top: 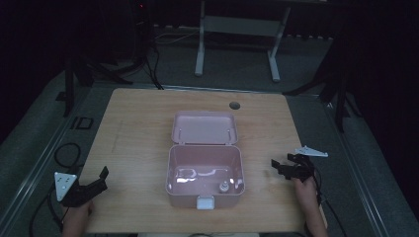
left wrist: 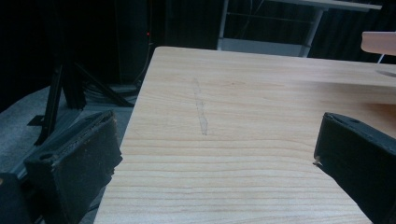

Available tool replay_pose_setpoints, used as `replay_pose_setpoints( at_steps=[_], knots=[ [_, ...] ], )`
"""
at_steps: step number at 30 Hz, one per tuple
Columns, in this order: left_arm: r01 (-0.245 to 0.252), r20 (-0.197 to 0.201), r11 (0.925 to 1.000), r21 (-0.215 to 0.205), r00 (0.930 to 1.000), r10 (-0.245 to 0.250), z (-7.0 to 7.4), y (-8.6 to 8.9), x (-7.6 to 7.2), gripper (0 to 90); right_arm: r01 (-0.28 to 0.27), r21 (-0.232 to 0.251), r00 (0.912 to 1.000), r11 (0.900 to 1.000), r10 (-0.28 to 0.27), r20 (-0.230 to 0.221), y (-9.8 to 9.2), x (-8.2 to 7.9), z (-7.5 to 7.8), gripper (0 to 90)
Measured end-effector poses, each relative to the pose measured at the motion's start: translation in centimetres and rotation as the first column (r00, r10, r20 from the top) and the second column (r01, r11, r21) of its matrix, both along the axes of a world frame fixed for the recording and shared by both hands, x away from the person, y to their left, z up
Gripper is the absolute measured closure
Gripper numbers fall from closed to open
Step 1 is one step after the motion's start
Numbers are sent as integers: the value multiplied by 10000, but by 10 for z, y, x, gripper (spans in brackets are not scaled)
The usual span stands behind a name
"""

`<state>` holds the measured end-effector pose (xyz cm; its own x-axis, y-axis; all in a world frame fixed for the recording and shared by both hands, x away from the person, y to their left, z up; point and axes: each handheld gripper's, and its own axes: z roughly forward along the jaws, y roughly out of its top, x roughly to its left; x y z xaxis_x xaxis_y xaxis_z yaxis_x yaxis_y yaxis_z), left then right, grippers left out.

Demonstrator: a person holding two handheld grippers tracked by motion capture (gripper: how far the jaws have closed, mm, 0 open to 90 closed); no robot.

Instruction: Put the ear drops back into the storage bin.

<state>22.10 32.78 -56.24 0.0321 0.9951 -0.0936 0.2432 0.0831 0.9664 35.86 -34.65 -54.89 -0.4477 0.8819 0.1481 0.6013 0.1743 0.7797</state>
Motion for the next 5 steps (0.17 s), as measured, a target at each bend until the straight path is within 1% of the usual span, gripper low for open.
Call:
replay_pose_setpoints(
  at_steps=[2, 5],
  knots=[
    [-3, -1, 10000, 8, 10000, 3, 0, 0, 0, 5, 32, -90, 10000, 10000, -32, 15, 0, 0, 0, 148],
    [8, 2, 10000, 13, 10000, -8, 0, 0, 0, 5, 128, -79, 9999, 9999, -128, 18, -1, 0, -1, 148]
  ],
)
